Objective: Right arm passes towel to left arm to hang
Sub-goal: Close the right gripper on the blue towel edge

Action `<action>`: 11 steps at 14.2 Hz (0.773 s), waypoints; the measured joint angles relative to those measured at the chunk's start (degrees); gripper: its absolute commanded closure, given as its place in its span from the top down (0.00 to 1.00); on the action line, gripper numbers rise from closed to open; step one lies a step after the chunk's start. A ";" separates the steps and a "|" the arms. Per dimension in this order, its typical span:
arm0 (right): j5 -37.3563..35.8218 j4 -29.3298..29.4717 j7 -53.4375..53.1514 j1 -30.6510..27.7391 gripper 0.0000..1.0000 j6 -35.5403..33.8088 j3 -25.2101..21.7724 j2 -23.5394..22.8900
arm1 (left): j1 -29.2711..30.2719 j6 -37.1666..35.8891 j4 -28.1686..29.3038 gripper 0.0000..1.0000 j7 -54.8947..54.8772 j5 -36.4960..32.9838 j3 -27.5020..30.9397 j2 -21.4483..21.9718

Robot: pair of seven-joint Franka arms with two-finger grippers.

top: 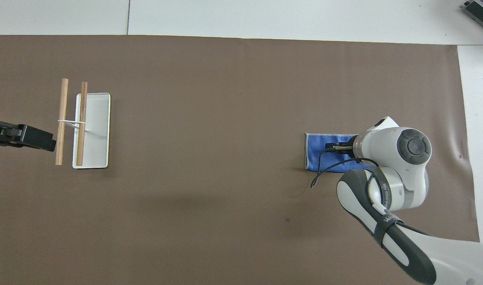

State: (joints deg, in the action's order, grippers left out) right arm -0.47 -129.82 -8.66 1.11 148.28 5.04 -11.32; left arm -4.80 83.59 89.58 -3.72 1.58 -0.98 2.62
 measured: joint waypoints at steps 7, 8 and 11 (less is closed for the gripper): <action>-0.37 0.70 3.74 -0.18 0.00 -1.68 -0.07 0.27 | 0.00 0.00 0.00 1.00 0.00 0.00 0.00 0.00; -0.37 1.56 4.60 -0.10 0.00 -4.01 -0.02 0.29 | 0.00 0.00 0.00 1.00 0.00 0.00 0.00 0.00; 0.01 7.71 5.63 0.18 0.00 -13.92 1.06 1.47 | 0.00 0.00 0.00 1.00 0.00 0.00 0.00 0.00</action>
State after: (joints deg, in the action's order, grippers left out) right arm -0.46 -122.12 -3.03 1.29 134.36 6.10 -9.85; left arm -4.80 83.59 89.58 -3.73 1.58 -0.98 2.62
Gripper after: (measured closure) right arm 0.965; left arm 0.000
